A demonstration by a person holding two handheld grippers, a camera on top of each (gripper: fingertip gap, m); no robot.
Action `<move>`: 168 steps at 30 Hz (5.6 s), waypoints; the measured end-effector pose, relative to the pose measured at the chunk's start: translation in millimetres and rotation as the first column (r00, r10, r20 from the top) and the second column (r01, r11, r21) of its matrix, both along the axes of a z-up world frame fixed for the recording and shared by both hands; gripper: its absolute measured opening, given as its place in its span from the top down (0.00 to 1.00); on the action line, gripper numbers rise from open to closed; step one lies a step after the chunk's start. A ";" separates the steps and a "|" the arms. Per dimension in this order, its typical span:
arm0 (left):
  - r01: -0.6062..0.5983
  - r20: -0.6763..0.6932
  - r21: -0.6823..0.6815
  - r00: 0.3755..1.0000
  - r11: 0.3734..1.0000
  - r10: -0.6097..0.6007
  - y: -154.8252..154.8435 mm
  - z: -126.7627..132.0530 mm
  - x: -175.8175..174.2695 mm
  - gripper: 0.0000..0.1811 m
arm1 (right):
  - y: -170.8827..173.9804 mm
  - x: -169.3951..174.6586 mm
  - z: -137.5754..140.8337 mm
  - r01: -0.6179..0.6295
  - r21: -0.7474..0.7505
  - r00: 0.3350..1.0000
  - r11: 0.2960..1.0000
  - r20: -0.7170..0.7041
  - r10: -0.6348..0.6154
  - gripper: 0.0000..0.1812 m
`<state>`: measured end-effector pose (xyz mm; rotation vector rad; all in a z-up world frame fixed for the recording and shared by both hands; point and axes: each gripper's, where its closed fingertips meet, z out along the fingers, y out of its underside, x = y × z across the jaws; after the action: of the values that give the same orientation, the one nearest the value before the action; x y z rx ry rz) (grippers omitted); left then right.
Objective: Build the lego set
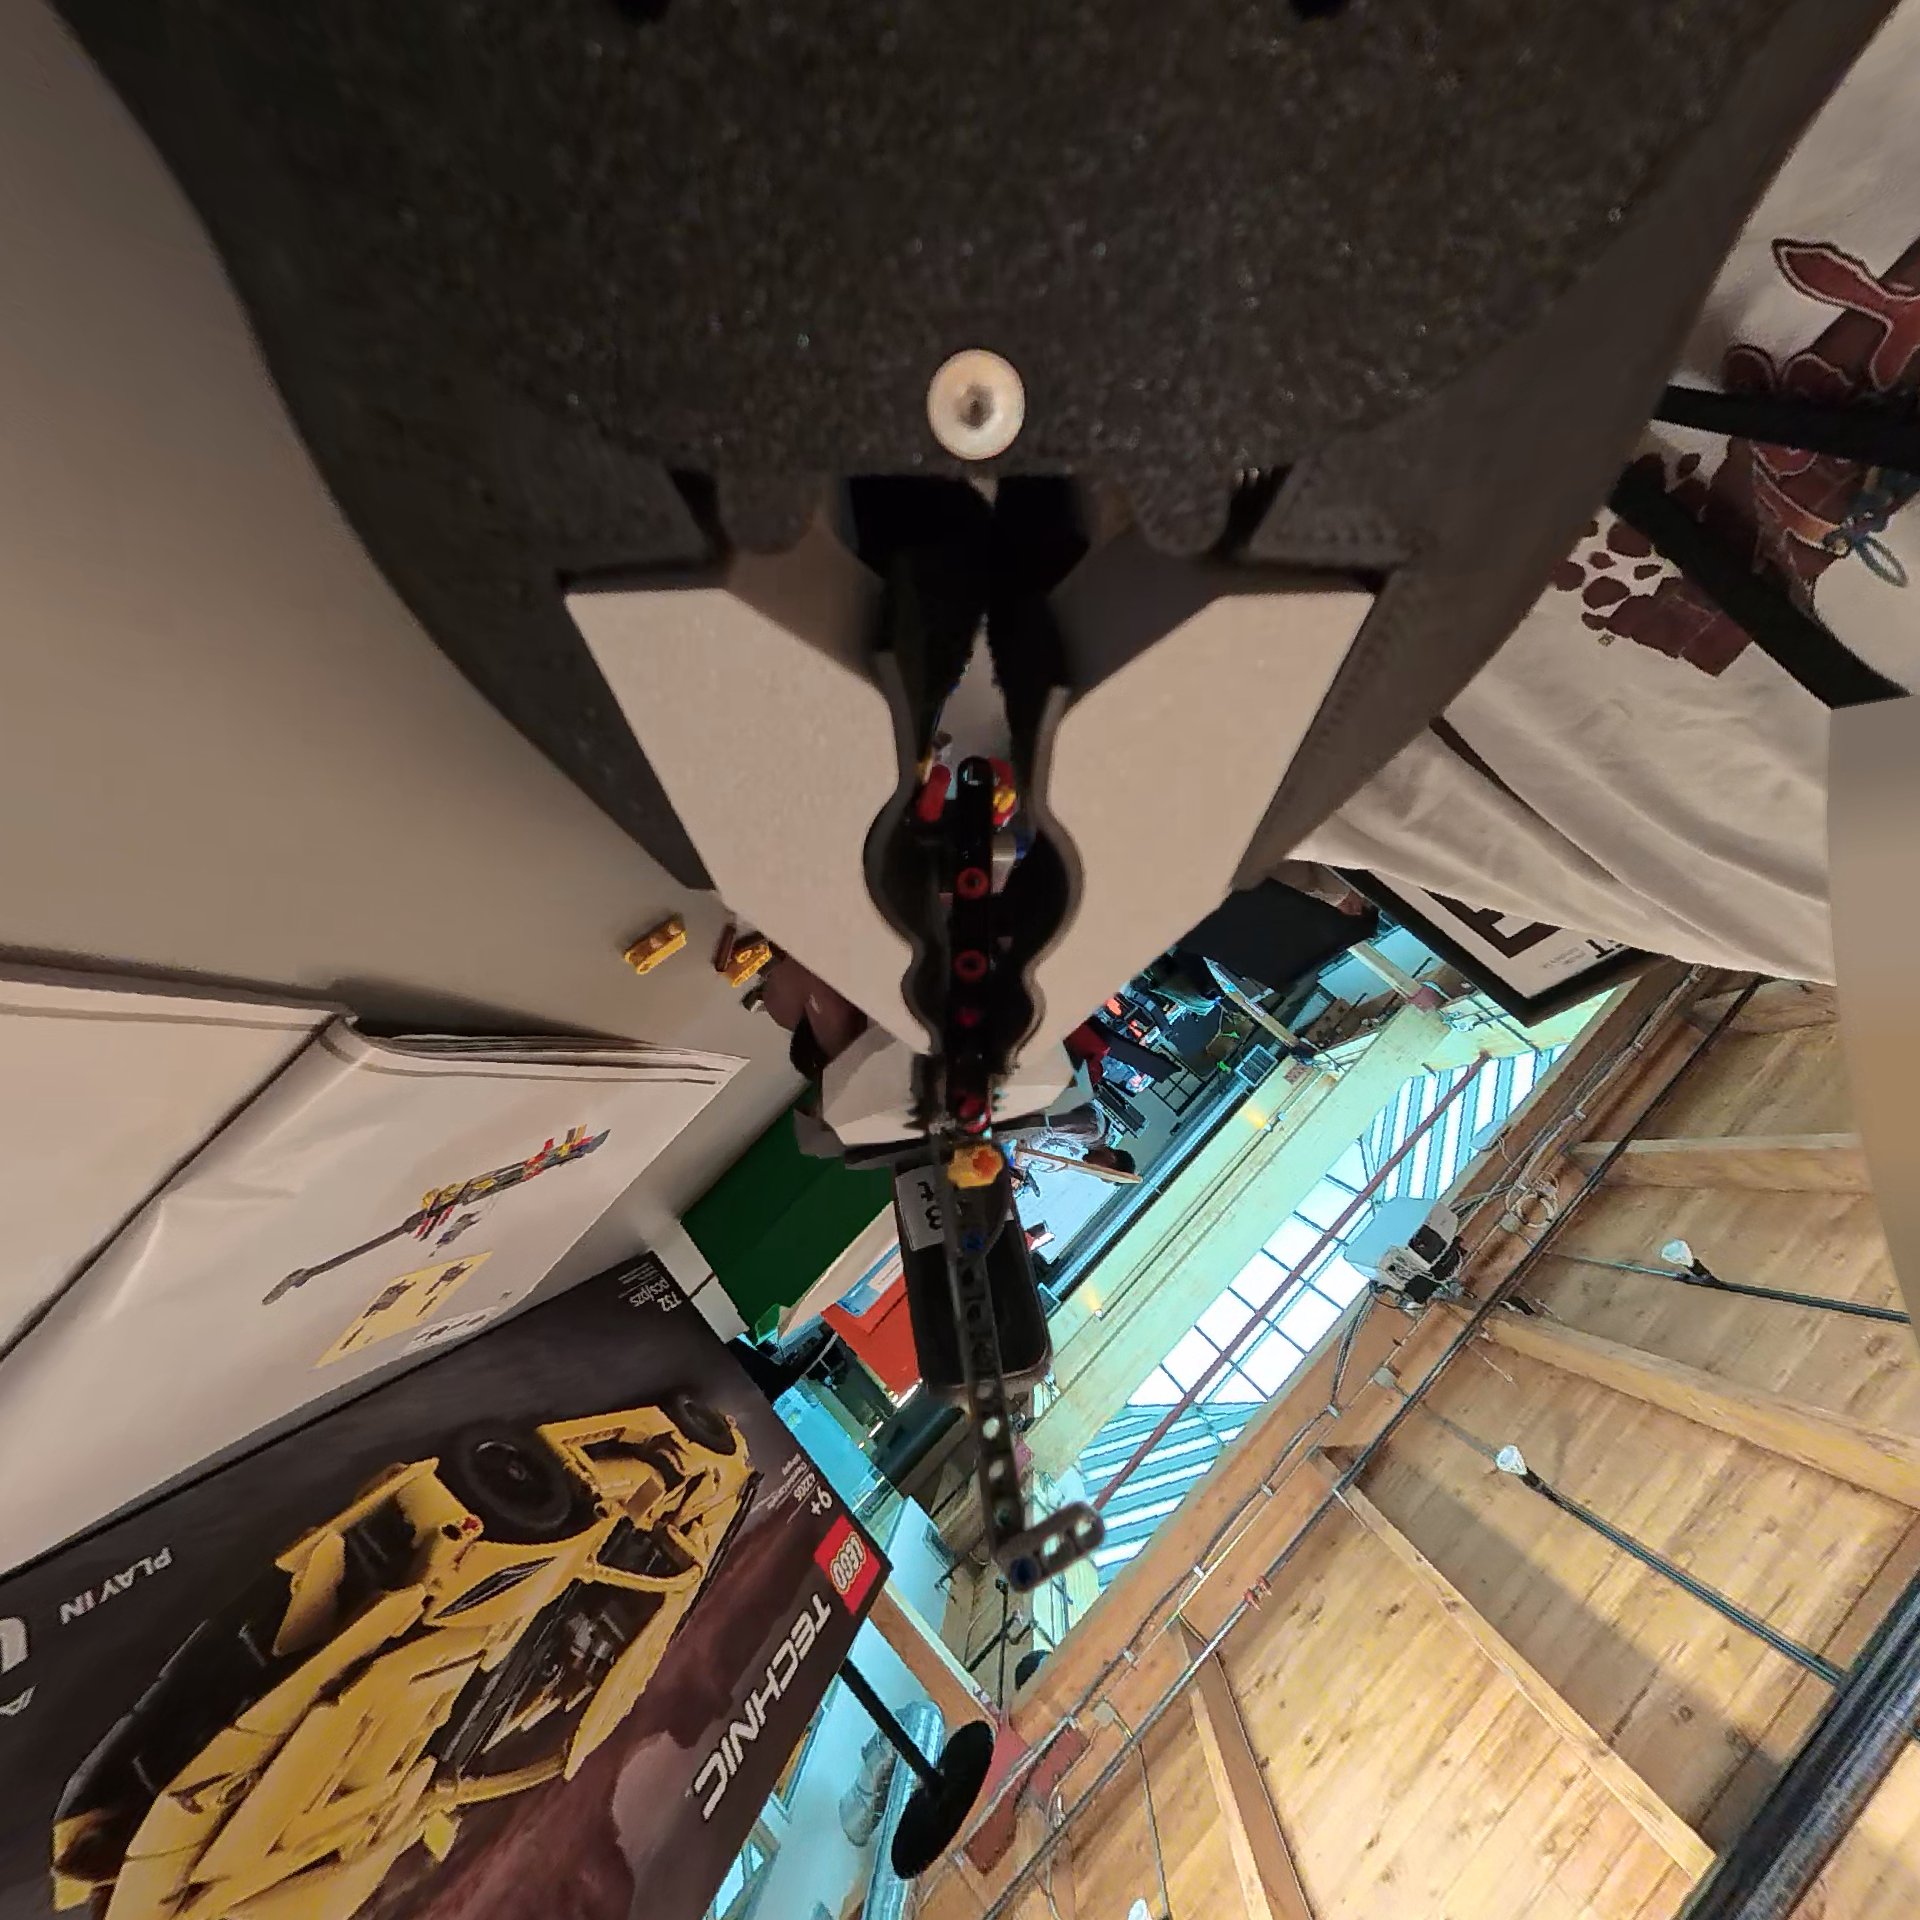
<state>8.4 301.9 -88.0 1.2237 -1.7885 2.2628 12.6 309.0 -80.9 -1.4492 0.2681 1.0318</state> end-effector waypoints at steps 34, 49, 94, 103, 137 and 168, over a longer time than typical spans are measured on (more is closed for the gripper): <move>0.188 -0.111 0.219 0.980 0.957 -0.167 -11.9 -17.5 -30.8 0.97 | -11.3 -28.4 -10.9 -0.141 -0.028 0.965 0.990 0.219 0.143 0.97; 0.235 -0.297 0.289 0.944 0.928 -0.146 -14.7 -41.6 -38.5 0.96 | -16.7 -35.4 -35.7 -0.358 -0.247 0.869 0.901 0.265 0.418 0.97; 0.244 -0.096 0.380 0.970 0.892 -0.224 -24.2 -44.7 -39.1 0.96 | -25.3 -36.0 -31.4 -0.132 -0.130 0.890 0.983 0.420 0.175 0.96; 0.272 -0.104 0.439 0.962 0.856 -0.252 -28.1 -46.1 -45.3 0.97 | -30.1 -42.1 -32.4 -0.202 -0.145 0.890 0.969 0.385 0.243 0.97; 0.026 -0.072 0.261 0.997 0.965 -0.008 19.7 -23.4 -12.8 0.93 | -10.8 12.6 -37.1 0.187 -0.183 0.853 0.965 0.517 -0.067 0.94; -0.063 0.103 0.393 0.994 0.917 0.024 -3.5 -15.0 -16.3 0.94 | 8.9 -21.7 -54.0 0.346 -0.237 0.607 0.908 0.794 -0.024 0.77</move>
<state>-7.9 298.4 -103.0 1.2276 -2.3675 2.0743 -9.1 317.9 -134.9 -2.0344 -0.0360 0.0829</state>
